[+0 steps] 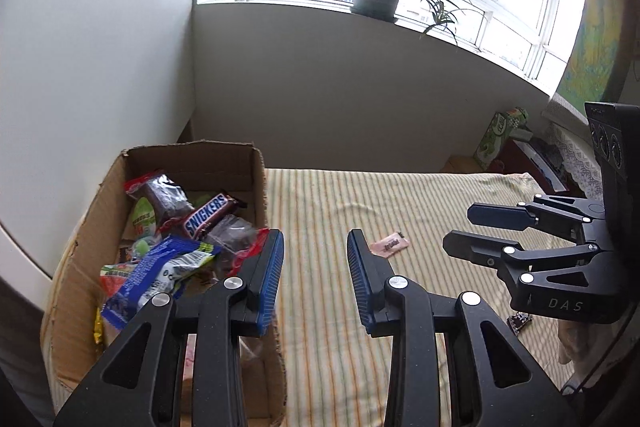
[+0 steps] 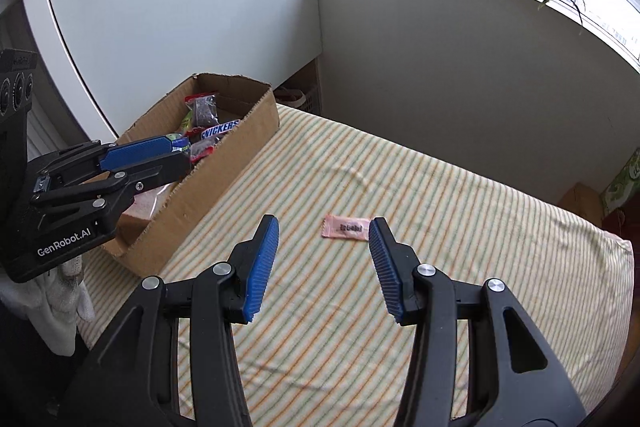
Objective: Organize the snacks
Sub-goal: 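Move both open grippers over the pink packet and black-and-white packet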
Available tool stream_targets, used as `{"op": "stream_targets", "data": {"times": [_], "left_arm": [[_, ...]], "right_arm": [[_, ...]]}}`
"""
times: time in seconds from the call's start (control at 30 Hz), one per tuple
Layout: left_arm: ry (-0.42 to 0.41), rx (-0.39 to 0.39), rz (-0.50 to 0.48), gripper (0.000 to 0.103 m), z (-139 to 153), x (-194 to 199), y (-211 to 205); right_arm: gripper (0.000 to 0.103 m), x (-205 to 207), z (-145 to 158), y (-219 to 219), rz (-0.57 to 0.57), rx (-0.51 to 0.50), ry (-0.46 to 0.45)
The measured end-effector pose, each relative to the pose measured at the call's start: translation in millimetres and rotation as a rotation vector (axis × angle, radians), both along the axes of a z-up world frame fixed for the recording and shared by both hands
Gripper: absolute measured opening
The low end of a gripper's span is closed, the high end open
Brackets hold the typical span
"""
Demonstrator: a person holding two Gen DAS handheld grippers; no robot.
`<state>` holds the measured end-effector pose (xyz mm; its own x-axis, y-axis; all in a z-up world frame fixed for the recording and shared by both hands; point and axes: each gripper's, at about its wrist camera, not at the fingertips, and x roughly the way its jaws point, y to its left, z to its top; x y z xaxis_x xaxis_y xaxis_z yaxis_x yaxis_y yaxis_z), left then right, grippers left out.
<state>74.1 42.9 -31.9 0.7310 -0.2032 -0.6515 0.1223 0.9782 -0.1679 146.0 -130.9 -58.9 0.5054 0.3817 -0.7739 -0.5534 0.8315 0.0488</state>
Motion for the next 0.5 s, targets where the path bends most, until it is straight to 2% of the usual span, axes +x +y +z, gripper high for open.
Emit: {"op": "stream_targets", "data": {"times": [0.13, 0.23, 0.5], "left_arm": [[0.031, 0.002, -0.057, 0.031, -8, 11, -30], [0.058, 0.007, -0.082, 0.031, -17, 21, -47], [0.142, 0.015, -0.119, 0.031, -42, 48, -74]], "right_arm": [[0.058, -3, -9, -44, -0.076, 0.012, 0.028], [0.058, -6, -18, -75, -0.122, 0.022, 0.054], [0.058, -32, -45, -125, -0.152, 0.036, 0.112]]}}
